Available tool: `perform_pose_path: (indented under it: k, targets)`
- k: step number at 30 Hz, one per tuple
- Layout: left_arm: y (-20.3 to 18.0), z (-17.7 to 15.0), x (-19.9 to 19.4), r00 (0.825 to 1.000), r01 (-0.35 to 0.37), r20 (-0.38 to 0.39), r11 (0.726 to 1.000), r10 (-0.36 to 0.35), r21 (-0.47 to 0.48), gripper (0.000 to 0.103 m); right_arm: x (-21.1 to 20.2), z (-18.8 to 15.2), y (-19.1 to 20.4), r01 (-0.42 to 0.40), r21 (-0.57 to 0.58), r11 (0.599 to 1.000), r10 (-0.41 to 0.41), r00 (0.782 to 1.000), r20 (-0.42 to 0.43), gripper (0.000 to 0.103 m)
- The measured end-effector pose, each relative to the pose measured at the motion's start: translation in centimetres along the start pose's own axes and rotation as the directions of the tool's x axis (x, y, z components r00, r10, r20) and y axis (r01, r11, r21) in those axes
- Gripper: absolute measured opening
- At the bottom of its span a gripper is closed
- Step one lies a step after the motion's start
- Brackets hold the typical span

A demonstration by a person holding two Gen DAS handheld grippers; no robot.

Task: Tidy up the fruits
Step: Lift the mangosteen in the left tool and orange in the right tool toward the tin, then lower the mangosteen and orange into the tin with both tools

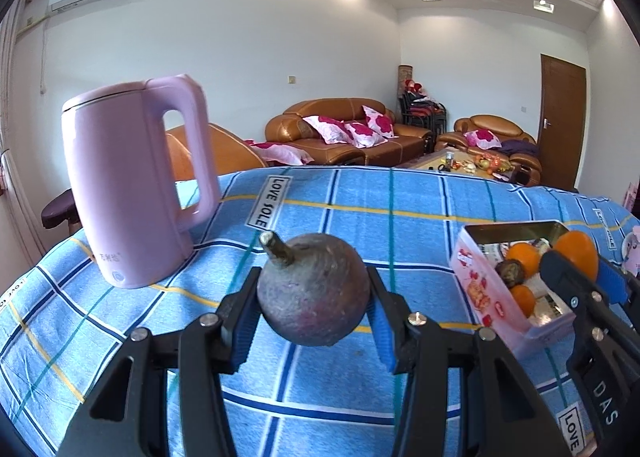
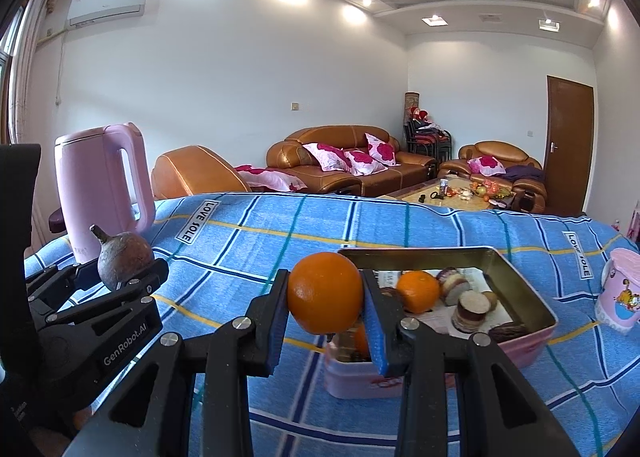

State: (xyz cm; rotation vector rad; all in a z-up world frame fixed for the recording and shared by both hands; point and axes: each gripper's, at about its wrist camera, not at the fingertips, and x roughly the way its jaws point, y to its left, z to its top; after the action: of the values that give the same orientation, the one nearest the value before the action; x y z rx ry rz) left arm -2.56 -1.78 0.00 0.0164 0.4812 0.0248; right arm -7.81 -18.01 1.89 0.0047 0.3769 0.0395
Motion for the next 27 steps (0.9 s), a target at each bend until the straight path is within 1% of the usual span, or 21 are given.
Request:
perform_pose_path:
  k: [19,27]
  targets:
    - [-5.0,-0.2,-1.0,0.996,0.085,-0.017,0.996,-0.085,0.036,0.051,-1.6,-0.5,-5.5,0.072,0.015,0.997,-0.072,0.997,0.002,0.036]
    - [-7.0,-0.3,-1.1,0.991,0.132,-0.033,0.99,-0.131,0.051,0.051,-2.1,-0.6,-8.2,0.124,0.024,0.992,-0.124,0.992,-0.001,0.036]
